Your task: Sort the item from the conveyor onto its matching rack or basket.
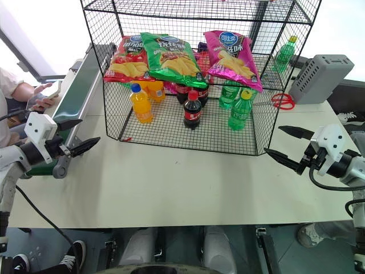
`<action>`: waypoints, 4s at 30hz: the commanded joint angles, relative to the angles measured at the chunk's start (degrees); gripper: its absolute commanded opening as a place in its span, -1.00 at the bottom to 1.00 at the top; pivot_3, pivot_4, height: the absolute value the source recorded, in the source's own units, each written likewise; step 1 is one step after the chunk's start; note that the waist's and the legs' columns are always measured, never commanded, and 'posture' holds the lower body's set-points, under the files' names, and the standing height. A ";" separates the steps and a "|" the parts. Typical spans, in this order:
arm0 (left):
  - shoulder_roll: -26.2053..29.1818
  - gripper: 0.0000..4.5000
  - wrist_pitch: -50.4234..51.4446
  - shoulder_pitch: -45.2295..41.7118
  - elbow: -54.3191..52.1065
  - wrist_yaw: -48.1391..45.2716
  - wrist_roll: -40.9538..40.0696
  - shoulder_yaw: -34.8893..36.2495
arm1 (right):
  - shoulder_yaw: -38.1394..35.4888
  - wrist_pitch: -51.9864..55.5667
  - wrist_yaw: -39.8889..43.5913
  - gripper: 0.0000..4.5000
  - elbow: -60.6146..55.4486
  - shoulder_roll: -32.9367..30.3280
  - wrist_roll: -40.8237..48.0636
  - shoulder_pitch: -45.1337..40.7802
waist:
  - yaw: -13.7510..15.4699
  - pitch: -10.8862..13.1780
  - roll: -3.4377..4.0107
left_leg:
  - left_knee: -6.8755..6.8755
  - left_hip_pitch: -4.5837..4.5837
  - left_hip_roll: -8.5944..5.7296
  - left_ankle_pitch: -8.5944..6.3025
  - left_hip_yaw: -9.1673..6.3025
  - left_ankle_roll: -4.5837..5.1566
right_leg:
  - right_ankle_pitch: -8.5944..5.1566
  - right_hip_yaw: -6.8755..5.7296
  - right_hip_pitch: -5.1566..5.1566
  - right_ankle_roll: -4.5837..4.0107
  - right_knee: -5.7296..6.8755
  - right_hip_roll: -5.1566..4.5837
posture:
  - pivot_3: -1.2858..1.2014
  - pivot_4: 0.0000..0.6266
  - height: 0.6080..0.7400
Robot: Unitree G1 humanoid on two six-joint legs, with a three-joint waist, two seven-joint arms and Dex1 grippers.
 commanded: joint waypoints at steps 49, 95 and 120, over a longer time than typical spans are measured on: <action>-2.16 1.00 -4.97 -0.68 -1.16 0.26 0.33 0.18 | 8.24 -9.53 0.95 0.77 12.55 1.97 -5.22 -15.17 | -0.01 0.00 0.00 | 0.00 0.02 0.01 0.00 0.02 0.00 | 0.00 0.00 0.02 0.00 0.01 0.00 | 0.03 -0.52 1.00; -1.91 1.00 -5.28 -1.84 -1.38 -0.65 -0.48 -0.72 | 10.48 -11.70 0.84 0.77 14.83 2.90 -6.99 -18.13 | -0.02 0.01 0.02 | 0.00 0.02 0.01 0.00 0.04 0.00 | 0.00 0.00 0.01 0.00 0.01 -0.01 | 0.03 -0.52 1.00; -0.42 1.00 -3.43 -1.51 -1.54 -4.82 -2.61 0.55 | 11.99 -9.41 0.49 0.77 12.09 4.00 -6.31 -19.23 | -0.11 0.01 0.02 | 0.00 0.02 0.02 0.00 0.03 0.00 | 0.00 0.00 0.01 0.00 0.01 0.00 | 0.03 -0.52 1.00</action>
